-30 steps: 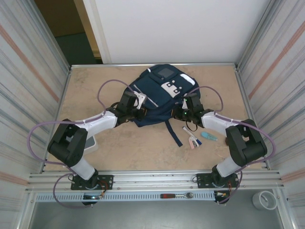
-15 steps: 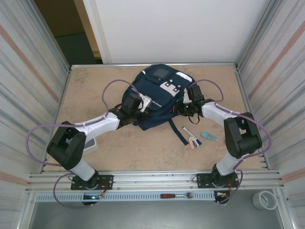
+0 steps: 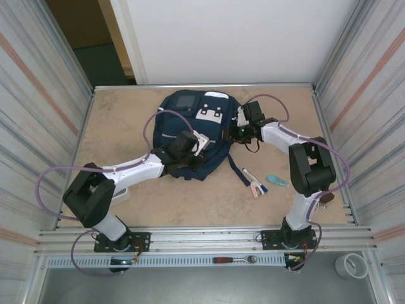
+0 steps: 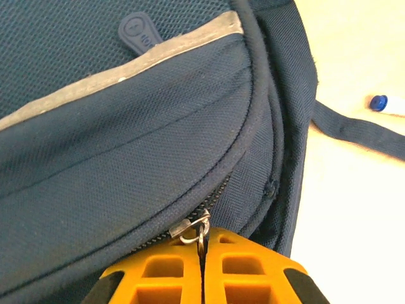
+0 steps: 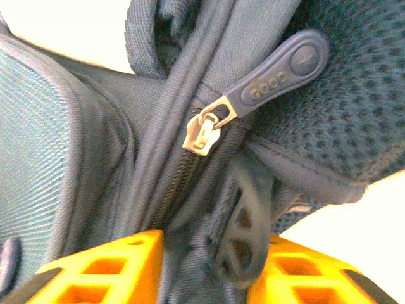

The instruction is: Pack books, pencil case, and school supplies into a backpack

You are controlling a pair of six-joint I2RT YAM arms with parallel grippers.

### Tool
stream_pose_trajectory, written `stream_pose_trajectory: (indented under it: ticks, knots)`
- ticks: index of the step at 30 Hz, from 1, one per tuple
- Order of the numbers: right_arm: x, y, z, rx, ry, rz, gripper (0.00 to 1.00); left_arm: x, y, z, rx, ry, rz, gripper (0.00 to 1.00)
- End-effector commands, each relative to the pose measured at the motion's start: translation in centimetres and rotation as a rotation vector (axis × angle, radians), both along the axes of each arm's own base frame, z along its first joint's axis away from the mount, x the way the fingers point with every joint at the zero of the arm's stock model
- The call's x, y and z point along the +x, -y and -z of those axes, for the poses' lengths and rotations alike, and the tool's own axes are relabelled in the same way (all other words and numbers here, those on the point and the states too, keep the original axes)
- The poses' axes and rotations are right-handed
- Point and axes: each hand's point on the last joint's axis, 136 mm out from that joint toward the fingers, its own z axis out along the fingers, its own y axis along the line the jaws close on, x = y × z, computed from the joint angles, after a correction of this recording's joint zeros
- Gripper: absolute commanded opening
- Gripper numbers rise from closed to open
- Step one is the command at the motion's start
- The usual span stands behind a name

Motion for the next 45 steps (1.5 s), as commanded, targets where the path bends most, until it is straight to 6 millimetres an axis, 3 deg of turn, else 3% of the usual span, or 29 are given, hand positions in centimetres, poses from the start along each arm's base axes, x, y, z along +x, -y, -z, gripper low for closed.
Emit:
stream_pose_trajectory:
  ticks: [1,3,5,9,13,15,17,21,25,29,33,38,45]
  knots:
    - [-0.5,0.3,-3.5,0.047,0.089,0.013,0.49,0.0,1.9,-2.0,-0.074,0.011,0.019,0.0]
    - [-2.4,-0.4,-3.1,0.12,0.069,0.017,0.62,0.2,2.0,-2.2,-0.083,0.021,0.01,0.0]
    - [-4.2,-1.1,-2.3,0.169,0.045,0.02,0.67,0.5,1.9,-2.4,-0.084,0.032,-0.001,0.0]
    - [-7.1,-3.1,-0.1,0.2,-0.002,0.01,0.72,0.5,1.8,-2.5,-0.084,0.039,-0.006,0.0]
    - [-8.1,-5.6,1.3,0.239,-0.035,-0.018,0.73,0.5,1.8,-2.4,-0.085,0.038,-0.003,0.0]
    - [-8.0,-6.3,1.8,0.247,-0.043,-0.025,0.7,0.5,1.7,-2.1,-0.078,0.035,-0.008,0.0]
    - [-7.6,-6.3,2.3,0.24,-0.05,-0.023,0.56,0.5,1.2,-1.8,-0.057,0.038,-0.018,0.0]
    - [-7.2,-4.1,3.5,0.158,-0.047,0.014,0.21,0.8,-1.3,-0.8,0.043,0.061,-0.075,0.0]
    - [-7.1,-1.8,3.7,0.088,-0.034,0.03,0.03,1.6,-5.2,0.2,0.164,0.082,-0.16,0.0]
    - [-6.9,0.2,2.8,0.032,-0.006,0.026,0.0,2.5,-8.7,0.2,0.232,0.097,-0.245,0.0]
    - [-6.3,0.5,1.7,0.037,-0.006,-0.013,0.0,2.8,-10.3,0.2,0.262,0.093,-0.285,0.0]
    - [-4.3,-0.8,1.0,0.066,-0.017,-0.057,0.02,1.7,-8.3,0.5,0.21,0.061,-0.23,0.0]
    - [-0.7,-4.9,0.0,0.123,-0.027,-0.134,0.11,0.1,-5.2,0.2,0.156,0.046,-0.156,0.0]
